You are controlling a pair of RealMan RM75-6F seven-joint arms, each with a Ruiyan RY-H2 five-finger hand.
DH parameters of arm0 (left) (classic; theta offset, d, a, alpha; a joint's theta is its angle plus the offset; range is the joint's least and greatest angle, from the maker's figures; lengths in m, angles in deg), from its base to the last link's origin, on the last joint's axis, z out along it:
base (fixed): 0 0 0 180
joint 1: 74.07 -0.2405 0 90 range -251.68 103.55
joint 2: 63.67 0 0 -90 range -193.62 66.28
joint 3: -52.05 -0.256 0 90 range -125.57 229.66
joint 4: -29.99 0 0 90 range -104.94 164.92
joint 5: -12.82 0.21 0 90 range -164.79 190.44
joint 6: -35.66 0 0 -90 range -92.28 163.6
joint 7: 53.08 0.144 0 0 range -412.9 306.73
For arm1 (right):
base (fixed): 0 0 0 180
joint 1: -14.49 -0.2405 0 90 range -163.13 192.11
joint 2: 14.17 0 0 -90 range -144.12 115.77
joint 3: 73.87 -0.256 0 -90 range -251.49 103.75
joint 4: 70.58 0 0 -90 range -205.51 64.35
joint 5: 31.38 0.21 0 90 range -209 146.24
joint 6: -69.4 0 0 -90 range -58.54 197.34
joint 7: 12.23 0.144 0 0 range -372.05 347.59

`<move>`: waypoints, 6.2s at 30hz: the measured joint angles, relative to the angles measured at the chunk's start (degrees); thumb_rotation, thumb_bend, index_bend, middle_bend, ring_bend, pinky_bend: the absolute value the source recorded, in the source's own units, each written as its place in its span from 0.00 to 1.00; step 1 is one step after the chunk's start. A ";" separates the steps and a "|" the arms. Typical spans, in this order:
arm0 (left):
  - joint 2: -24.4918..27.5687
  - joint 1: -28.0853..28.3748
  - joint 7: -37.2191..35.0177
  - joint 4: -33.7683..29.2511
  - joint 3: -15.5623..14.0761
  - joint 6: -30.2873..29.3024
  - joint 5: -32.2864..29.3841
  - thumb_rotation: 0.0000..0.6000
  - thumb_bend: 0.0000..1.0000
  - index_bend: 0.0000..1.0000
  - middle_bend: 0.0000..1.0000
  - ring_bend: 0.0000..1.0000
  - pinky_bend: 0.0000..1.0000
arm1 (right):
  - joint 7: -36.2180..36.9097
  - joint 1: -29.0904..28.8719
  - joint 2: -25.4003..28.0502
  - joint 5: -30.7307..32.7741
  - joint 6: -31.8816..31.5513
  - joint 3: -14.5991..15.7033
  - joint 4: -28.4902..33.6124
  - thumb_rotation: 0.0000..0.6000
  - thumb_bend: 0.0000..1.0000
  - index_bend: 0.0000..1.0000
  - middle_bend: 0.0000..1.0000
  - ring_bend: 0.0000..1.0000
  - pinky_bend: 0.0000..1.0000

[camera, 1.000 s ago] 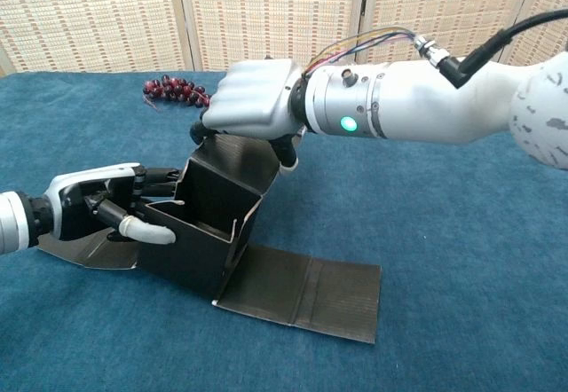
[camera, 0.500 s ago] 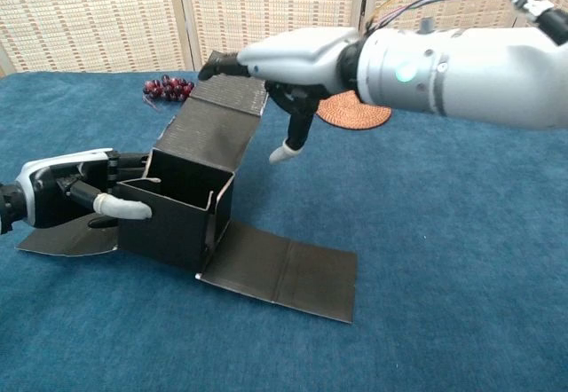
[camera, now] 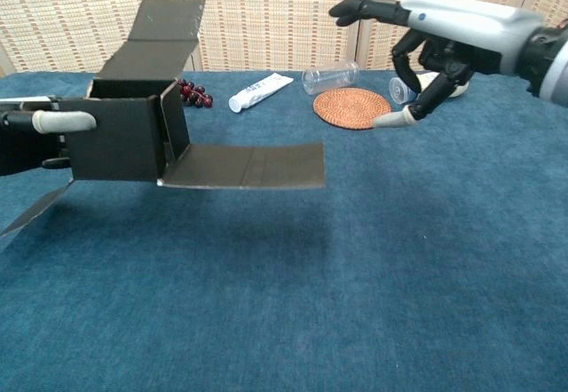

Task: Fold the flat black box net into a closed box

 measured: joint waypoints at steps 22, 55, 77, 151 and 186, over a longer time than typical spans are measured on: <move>6.56 1.41 -10.77 -6.07 2.92 2.80 -2.02 1.00 0.10 0.28 0.30 0.62 0.89 | 7.32 6.86 -11.71 -8.10 -4.02 2.97 -13.27 1.00 0.07 0.04 0.22 0.74 1.00; 6.44 2.24 0.92 -14.39 5.45 4.45 -2.56 1.00 0.10 0.26 0.30 0.63 0.89 | 1.58 -7.82 -31.25 -15.53 -5.57 -7.37 -31.04 1.00 0.14 0.07 0.24 0.74 1.00; 4.84 2.46 2.22 -13.51 4.80 4.61 -1.07 1.00 0.09 0.26 0.29 0.63 0.89 | 1.87 -12.34 -33.75 -16.77 -8.84 -8.63 -36.76 1.00 0.14 0.07 0.24 0.74 1.00; -2.69 2.57 33.54 -8.42 3.16 4.71 -1.18 1.00 0.09 0.25 0.26 0.61 0.89 | -2.53 -12.91 -30.37 -17.38 -3.38 -1.57 -36.60 1.00 0.16 0.10 0.24 0.74 1.00; -9.81 0.96 42.08 -0.82 2.49 7.47 -3.03 1.00 0.09 0.25 0.26 0.14 0.53 | 2.67 -13.57 -40.88 -21.63 -5.45 3.43 -57.32 1.00 0.19 0.10 0.09 0.67 1.00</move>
